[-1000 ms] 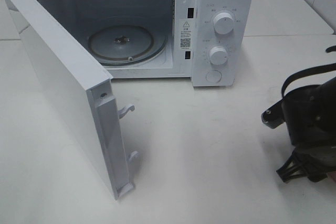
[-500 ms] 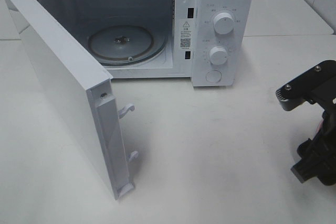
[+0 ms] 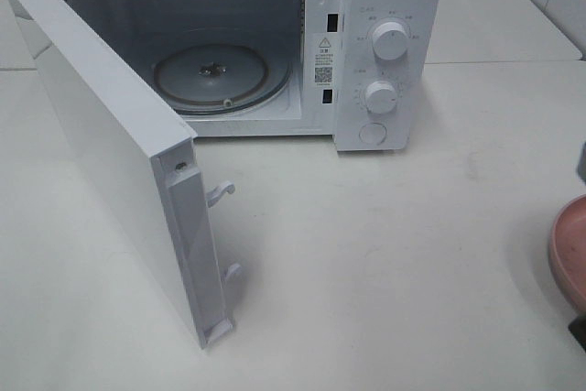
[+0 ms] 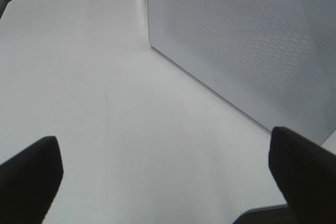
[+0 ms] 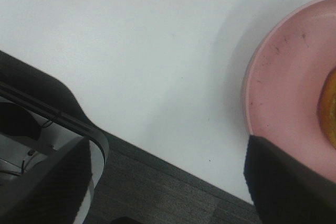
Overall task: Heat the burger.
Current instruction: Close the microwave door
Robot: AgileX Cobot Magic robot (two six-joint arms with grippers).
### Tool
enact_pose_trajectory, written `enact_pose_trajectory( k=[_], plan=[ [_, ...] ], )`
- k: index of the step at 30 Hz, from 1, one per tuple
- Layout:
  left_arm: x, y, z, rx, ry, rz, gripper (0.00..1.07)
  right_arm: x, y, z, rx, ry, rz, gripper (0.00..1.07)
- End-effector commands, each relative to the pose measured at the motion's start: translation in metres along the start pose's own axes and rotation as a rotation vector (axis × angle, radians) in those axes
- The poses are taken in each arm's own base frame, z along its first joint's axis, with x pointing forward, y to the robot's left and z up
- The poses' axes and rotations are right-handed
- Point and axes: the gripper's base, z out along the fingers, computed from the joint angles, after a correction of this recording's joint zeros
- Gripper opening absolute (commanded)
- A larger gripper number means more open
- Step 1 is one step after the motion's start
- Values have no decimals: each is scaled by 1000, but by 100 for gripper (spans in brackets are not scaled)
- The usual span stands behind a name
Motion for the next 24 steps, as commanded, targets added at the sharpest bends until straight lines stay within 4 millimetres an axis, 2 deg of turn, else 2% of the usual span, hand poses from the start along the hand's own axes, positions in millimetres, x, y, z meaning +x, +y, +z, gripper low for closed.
enact_pose_trajectory(
  k=[1, 2, 4, 5, 9, 11, 15, 16, 24],
  plan=[
    [0, -1, 0, 4, -17, -5, 100, 11, -3, -12, -6, -29, 1, 76],
    [0, -1, 0, 4, -17, -5, 100, 22, -7, -23, -8, -80, 10, 76],
    [0, -1, 0, 4, -17, -5, 100, 28, -8, -28, -11, -115, 18, 76],
    [0, -1, 0, 4, -17, -5, 100, 39, -11, -38, -19, -193, 33, 76],
    [0, -1, 0, 4, -17, -5, 100, 54, -16, -51, -30, -328, 74, 76],
    [0, -1, 0, 4, -17, -5, 100, 68, -20, -58, -13, -469, 125, 76],
    [0, -1, 0, 4, -17, -5, 100, 80, -21, -55, 16, -549, 173, 76],
    [0, -1, 0, 4, -17, -5, 100, 88, -22, -58, 38, -586, 202, 76],
    [0, -1, 0, 4, -17, -5, 100, 109, -18, -65, 115, -700, 316, 76]
  ],
)
